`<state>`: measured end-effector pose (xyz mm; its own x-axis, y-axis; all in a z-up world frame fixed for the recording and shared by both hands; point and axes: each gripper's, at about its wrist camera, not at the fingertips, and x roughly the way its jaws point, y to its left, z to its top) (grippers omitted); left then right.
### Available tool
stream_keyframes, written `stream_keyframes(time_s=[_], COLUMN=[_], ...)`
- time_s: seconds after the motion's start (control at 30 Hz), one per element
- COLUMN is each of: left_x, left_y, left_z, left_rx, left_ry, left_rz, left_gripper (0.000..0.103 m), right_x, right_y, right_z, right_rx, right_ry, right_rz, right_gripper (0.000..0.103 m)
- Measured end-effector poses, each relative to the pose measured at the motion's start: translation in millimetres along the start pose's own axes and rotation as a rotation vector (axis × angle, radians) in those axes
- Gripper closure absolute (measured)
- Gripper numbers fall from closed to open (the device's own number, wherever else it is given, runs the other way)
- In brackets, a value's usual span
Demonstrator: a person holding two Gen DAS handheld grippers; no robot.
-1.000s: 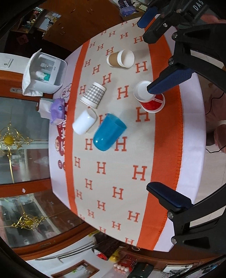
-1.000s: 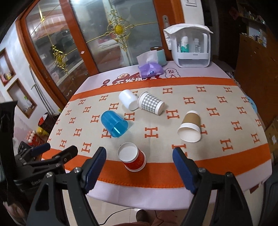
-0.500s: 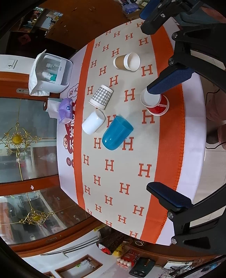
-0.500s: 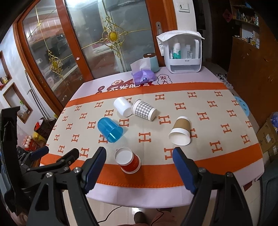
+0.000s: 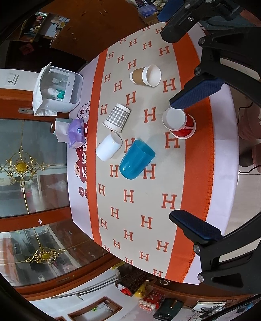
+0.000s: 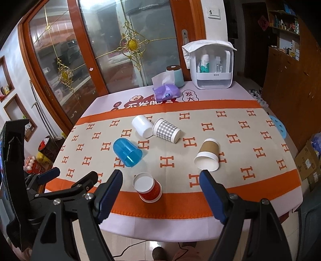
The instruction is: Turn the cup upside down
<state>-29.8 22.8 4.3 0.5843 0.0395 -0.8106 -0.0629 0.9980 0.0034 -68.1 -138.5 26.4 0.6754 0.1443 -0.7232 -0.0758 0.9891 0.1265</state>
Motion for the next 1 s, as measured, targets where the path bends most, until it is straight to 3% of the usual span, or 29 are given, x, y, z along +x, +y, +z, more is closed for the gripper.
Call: stream_keyframes(time_s=[1.0], left_x=[1.1], left_y=[-0.7], left_z=[4.1], left_rx=[0.006], left_ry=[-0.004], left_rz=[-0.011], left_gripper=[0.003], right_x=[10.0], right_y=[8.6], right_z=[3.6], right_rx=[-0.018], right_ry=[0.025], right_rz=[0.003], right_gripper=[0.024])
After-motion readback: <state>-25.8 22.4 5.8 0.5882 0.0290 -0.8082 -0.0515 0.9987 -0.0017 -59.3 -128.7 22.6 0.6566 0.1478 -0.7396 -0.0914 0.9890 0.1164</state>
